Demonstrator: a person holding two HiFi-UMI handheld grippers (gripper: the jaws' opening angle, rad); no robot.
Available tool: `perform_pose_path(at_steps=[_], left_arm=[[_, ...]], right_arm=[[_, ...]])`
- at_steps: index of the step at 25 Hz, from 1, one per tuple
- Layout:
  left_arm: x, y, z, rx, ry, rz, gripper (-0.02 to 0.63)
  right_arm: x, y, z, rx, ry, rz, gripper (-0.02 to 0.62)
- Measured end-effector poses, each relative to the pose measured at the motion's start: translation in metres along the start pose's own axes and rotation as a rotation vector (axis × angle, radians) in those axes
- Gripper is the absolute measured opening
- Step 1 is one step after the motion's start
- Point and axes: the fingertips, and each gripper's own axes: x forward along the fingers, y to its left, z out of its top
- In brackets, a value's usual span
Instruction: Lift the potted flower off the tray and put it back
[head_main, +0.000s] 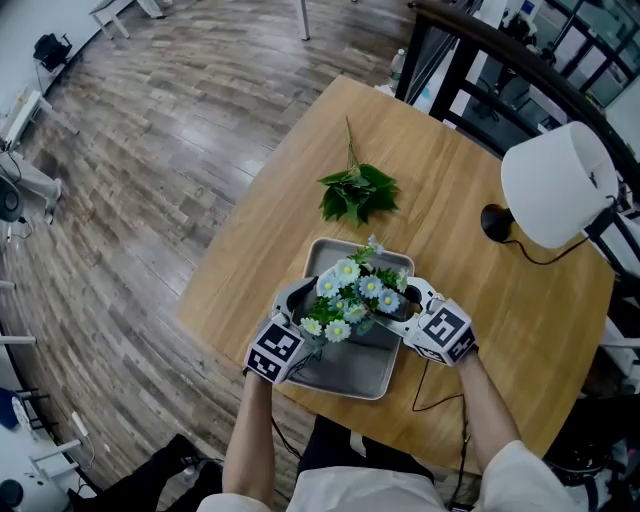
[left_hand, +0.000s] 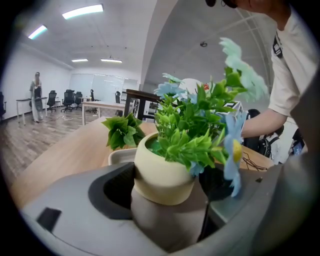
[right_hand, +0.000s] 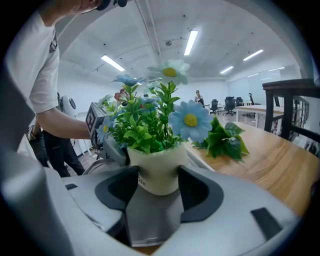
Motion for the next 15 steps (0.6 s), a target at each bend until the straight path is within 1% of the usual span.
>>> perform_pose_path(at_steps=[4, 8, 12, 15], left_arm=[[-0.007, -0.009, 0.013, -0.017, -0.038, -0.004, 0.426], [-0.017, -0.021, 0.034, 0.004, -0.069, -0.002, 0.425], [-0.03, -0.033, 0.062, -0.002, -0.134, 0.006, 0.425], [-0.043, -0.046, 0.083, 0.022, -0.167, 0.019, 0.425]], right_arm=[[-0.014, 0.006, 0.01, 0.033, -0.044, -0.001, 0.273], [-0.034, 0.011, 0.027, 0.049, -0.084, -0.012, 0.273], [-0.056, 0.019, 0.051, 0.058, -0.144, -0.02, 0.273], [-0.074, 0.028, 0.069, 0.046, -0.178, -0.033, 0.273]])
